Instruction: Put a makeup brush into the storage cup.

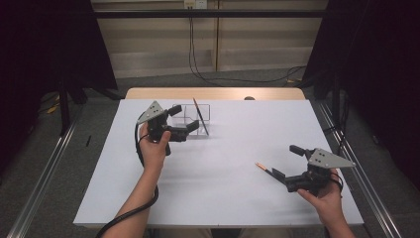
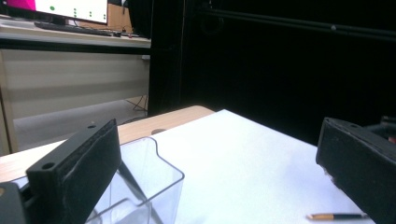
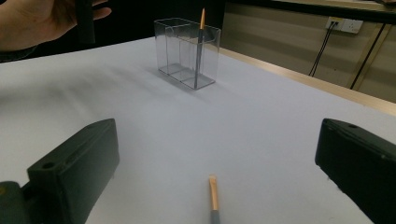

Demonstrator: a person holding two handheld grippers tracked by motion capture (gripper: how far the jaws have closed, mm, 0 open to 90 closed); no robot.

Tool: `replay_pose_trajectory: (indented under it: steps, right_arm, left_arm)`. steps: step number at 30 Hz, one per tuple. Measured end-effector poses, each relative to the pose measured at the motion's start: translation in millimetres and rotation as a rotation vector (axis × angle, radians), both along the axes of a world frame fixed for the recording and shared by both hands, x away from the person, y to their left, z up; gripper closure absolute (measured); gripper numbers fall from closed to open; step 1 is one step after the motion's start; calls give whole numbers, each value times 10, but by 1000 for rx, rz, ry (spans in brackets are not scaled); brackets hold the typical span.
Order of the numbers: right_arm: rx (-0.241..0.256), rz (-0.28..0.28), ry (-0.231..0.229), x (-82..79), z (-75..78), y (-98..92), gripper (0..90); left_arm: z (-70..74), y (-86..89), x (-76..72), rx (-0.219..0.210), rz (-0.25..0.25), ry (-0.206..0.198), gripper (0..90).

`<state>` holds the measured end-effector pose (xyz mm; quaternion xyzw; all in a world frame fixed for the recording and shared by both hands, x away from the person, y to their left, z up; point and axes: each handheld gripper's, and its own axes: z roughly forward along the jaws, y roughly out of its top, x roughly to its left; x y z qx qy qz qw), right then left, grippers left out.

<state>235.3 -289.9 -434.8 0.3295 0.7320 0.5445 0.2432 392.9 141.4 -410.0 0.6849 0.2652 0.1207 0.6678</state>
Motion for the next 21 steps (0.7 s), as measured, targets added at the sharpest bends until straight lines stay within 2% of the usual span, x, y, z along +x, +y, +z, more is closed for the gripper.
replay_pose_trajectory:
  steps: [3,6,7,9,18,21]
  right_arm:
    - [-1,0,2,2,1,3,0]
    - [-1,2,0,4,-1,7,0]
    - [-1,3,1,5,-2,9,0]
    - [-1,3,1,8,-2,9,0]
    - [-3,6,2,15,0,19,0]
    - [-3,6,0,17,1,24,0]
  left_arm:
    - [4,55,-36,14,-13,-16,0]
    - [12,114,-89,36,-32,-48,0]
    - [10,127,-102,31,-39,-52,0]
    - [4,146,-125,29,-38,-48,0]
    - [-20,236,-231,71,-70,-54,0]
    - [-19,277,-270,66,-85,-54,0]
